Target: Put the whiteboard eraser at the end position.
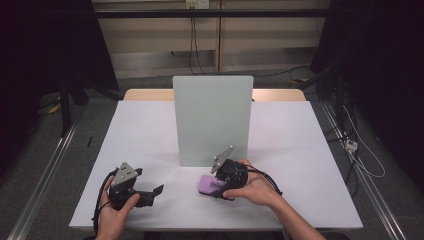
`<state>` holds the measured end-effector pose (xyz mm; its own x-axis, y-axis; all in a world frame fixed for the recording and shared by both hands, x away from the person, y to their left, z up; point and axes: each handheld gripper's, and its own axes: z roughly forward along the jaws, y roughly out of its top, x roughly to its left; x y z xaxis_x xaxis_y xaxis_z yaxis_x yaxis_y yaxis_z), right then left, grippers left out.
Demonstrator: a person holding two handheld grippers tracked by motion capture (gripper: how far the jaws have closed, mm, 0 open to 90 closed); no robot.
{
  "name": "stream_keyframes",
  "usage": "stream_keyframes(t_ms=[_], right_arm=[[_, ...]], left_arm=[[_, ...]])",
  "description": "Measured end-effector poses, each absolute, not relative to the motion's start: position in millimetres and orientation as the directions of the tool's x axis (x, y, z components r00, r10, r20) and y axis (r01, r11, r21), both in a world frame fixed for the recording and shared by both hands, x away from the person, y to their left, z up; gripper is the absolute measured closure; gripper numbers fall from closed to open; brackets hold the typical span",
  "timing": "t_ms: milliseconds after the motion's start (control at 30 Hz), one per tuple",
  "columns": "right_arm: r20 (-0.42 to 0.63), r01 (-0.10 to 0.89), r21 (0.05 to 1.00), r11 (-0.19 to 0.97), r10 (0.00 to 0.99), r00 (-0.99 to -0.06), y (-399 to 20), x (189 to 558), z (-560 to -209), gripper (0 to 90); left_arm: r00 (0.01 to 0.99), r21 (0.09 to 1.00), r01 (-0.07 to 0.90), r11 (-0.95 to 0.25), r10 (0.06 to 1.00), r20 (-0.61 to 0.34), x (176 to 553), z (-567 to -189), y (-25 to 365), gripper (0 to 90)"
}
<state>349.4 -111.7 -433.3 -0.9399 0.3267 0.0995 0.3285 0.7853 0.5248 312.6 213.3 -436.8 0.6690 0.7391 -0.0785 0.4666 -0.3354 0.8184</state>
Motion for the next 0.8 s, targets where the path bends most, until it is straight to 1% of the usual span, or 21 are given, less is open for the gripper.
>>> stream_keyframes(t_ms=[367,600,800], right_arm=[[0.087,0.322,0.526,0.787,0.327,-0.941,-110.8,348.6,-434.3,39.9],[0.075,0.318,0.518,0.794,0.328,-0.942,-109.5,347.5,-436.6,35.8],[0.07,0.325,0.532,0.782,0.342,-0.937,-110.2,348.4,-435.9,24.5]], left_arm=[[0.667,0.823,0.464,-0.328,0.741,-0.08,311.1,-436.3,214.6,5.2],[0.67,0.821,0.462,-0.335,0.738,-0.076,311.3,-436.1,214.4,5.2],[0.668,0.821,0.463,-0.333,0.74,-0.077,311.6,-436.1,214.8,5.2]])
